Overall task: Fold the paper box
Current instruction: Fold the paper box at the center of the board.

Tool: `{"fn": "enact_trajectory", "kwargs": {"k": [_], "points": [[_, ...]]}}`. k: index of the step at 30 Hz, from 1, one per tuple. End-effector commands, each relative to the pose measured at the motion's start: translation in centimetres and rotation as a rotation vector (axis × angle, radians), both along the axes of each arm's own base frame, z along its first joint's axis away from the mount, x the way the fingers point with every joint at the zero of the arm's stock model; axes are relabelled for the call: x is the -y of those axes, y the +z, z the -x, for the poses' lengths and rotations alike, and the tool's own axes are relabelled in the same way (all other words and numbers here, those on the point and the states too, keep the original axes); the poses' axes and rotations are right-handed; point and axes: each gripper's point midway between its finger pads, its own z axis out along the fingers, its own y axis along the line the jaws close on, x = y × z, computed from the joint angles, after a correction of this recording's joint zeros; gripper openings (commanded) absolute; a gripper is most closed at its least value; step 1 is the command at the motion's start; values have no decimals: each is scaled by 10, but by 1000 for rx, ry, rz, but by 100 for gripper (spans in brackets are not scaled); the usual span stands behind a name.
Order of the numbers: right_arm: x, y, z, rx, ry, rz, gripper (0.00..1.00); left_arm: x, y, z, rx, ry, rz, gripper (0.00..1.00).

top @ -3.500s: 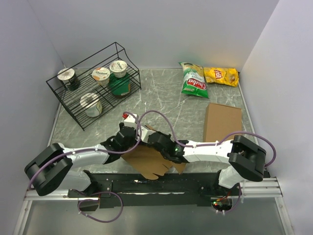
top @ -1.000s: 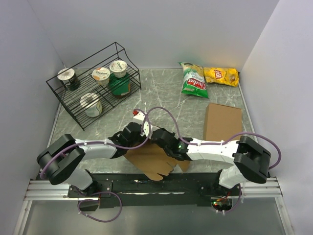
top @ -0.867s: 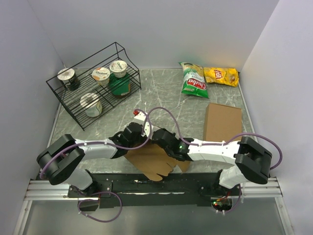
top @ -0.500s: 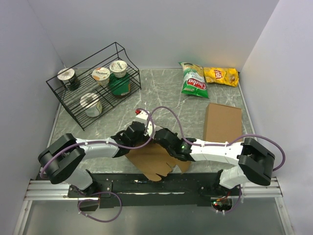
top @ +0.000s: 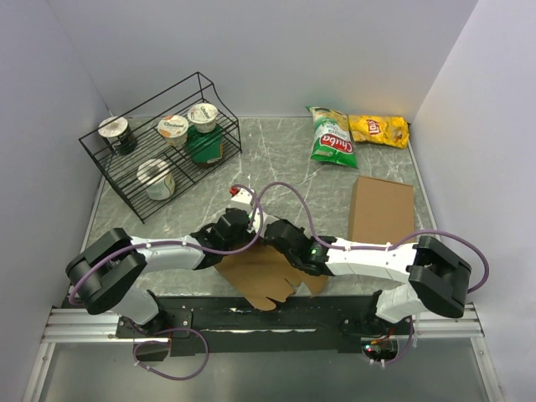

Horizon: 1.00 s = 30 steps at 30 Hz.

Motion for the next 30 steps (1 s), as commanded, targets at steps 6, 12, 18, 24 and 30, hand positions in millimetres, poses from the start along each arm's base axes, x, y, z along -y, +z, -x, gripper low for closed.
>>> {"fn": "enact_trajectory", "kwargs": {"k": [6,12,18,24,30], "points": [[-6,28,8,-20,-21,-105,53,-29,-31,5,39,126,-201,8],[10,57,28,-50,-34,-267,73,-27,-31,5,49,118,-187,7],[38,71,43,-44,-95,-440,77,-20,-36,12,28,85,-121,9],[64,119,13,-27,-228,-692,79,-17,-35,20,52,41,-49,8],[44,157,-36,47,-310,-723,77,-22,-34,31,99,-20,0,10]]}}
